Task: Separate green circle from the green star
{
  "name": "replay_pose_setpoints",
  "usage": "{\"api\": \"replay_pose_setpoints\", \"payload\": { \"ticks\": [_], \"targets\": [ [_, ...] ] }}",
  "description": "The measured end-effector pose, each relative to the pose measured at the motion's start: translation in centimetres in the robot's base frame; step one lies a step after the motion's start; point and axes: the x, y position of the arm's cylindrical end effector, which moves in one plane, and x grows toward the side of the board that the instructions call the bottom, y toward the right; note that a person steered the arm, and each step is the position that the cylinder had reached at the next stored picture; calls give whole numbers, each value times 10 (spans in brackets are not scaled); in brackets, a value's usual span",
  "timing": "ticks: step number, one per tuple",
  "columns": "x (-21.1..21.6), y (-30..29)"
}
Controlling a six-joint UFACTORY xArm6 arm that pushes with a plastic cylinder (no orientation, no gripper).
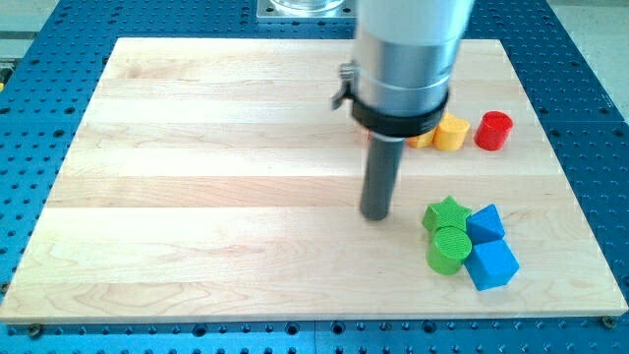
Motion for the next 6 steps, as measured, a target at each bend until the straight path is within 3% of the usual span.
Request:
{"api": "replay_pose_setpoints", "payload": {
  "ticks": [1,2,3,4,5,6],
  "targets": [
    [-13,85],
    [4,221],
    [59,153],
    [52,10],
    [36,-28],
    [38,9]
  ]
}}
